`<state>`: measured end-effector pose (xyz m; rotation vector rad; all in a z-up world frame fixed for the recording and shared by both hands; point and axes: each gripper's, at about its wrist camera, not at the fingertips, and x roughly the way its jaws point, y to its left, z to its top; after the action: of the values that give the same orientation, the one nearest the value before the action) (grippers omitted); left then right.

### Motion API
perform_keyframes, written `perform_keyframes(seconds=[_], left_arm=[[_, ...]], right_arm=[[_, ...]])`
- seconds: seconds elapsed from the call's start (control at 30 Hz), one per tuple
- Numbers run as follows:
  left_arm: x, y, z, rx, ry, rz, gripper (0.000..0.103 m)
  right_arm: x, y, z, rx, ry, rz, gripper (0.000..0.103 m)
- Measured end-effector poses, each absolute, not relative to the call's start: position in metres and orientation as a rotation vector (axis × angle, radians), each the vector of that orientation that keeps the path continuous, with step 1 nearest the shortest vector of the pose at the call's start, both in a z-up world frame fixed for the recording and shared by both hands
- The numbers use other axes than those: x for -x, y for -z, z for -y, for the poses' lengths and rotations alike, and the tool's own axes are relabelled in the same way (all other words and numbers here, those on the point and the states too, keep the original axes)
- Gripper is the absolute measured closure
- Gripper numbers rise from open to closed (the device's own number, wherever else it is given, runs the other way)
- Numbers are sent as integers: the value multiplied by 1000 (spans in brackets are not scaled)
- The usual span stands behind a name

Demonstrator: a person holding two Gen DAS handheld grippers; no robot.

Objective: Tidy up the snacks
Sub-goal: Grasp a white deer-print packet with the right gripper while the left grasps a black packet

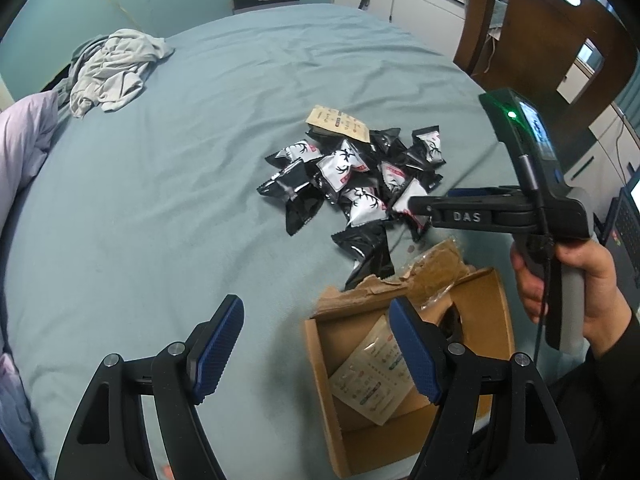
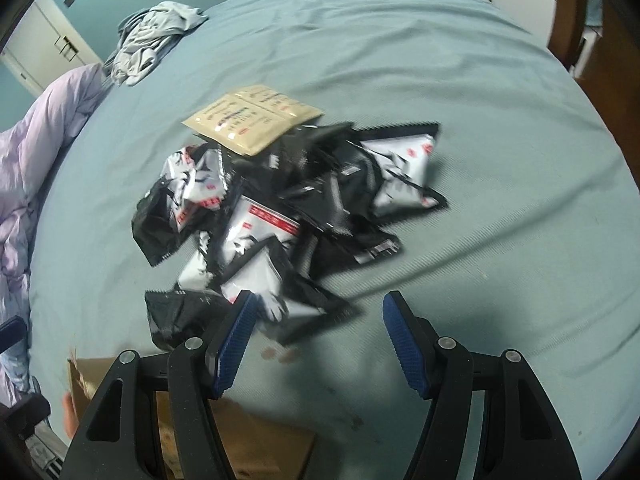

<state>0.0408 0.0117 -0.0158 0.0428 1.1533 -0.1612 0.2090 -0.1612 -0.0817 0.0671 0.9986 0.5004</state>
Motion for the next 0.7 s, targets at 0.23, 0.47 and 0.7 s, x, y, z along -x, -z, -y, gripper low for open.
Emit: perform_keyframes(seconds=[0.23, 0.47, 0.7], left_arm=[[-43, 16, -15, -36, 141, -1149, 27], [-45, 13, -20, 30, 165, -1136, 27], [-56, 16, -29, 15, 107, -1125, 27]], right_arm=[[-214, 94, 139, -29, -589, -1083, 39], [-221, 93, 155, -143, -571, -1107, 61], [-184, 48, 208, -352, -508, -974, 78]])
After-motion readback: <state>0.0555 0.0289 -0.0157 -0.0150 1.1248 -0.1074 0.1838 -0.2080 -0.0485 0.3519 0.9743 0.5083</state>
